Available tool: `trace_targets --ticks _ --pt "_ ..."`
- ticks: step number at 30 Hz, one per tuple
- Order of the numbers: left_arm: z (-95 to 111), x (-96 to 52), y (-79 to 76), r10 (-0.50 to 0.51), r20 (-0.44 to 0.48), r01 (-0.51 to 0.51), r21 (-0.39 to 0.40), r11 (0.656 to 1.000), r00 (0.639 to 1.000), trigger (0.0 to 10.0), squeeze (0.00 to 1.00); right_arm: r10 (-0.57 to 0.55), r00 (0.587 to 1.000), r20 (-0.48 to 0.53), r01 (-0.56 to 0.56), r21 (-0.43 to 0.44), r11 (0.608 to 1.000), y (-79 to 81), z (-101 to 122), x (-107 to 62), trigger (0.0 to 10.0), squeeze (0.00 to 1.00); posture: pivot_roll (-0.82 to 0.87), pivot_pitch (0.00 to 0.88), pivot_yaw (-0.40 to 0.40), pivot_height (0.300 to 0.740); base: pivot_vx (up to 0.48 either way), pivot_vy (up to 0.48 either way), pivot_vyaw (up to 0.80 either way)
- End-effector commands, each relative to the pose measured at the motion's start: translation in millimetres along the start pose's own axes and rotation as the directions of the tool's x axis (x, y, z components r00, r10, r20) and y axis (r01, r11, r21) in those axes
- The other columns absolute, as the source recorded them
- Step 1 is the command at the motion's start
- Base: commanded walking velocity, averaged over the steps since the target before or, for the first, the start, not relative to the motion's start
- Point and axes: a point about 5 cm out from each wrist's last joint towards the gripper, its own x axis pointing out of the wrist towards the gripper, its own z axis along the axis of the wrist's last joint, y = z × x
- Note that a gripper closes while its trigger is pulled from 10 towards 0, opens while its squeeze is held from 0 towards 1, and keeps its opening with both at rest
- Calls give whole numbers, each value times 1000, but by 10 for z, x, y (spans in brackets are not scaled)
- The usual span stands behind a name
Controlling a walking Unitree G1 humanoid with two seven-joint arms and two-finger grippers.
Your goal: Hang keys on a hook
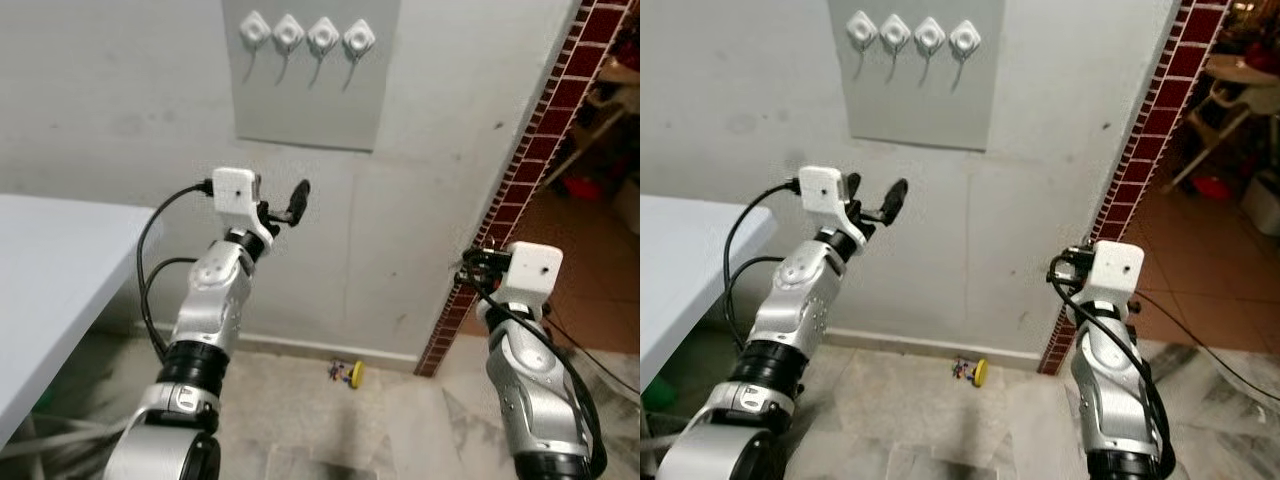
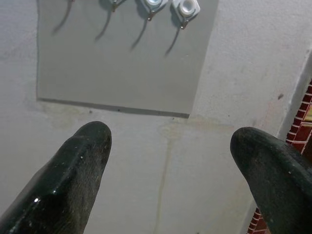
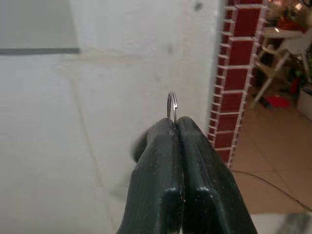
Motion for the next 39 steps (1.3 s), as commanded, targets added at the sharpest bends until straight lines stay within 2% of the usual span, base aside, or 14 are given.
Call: trace_targets --ticks 1,9,15,29,33,35,39 --pt "40 9 20 -5 5 5 -3 1000 1000 10000 0 20 999 35 -20 -14 1000 41 93 2 10000 0 -64 25 -48 740 0 0 0" --pt "40 15 8 -6 2 6 -28 1000 1000 10000 0 55 997 47 -55 0 998 63 123 -9 10000 0 -69 16 -47 740 225 0 0" --pt "33 14 10 -9 -3 9 -34 999 1000 10000 0 67 997 47 -67 -2 998 71 124 -21 10000 0 -69 14 -48 740 286 262 0" --pt "32 8 14 -2 -7 1 -45 999 1000 10000 0 95 994 47 -95 0 995 101 129 -42 10000 0 -64 16 -52 740 0 290 0" --pt "33 9 18 0 -9 0 -40 999 1000 10000 0 99 994 47 -99 0 995 108 129 -41 10000 0 -64 16 -52 740 65 301 0" --pt "42 4 22 -3 -6 3 -15 1000 1000 10000 0 102 994 47 -102 3 995 115 128 -44 10000 0 -61 18 -52 740 345 146 0" --pt "43 7 28 4 -11 -4 -13 1000 1000 10000 0 107 993 48 -107 2 994 124 126 -44 10000 0 -61 18 -52 740 459 0 0"
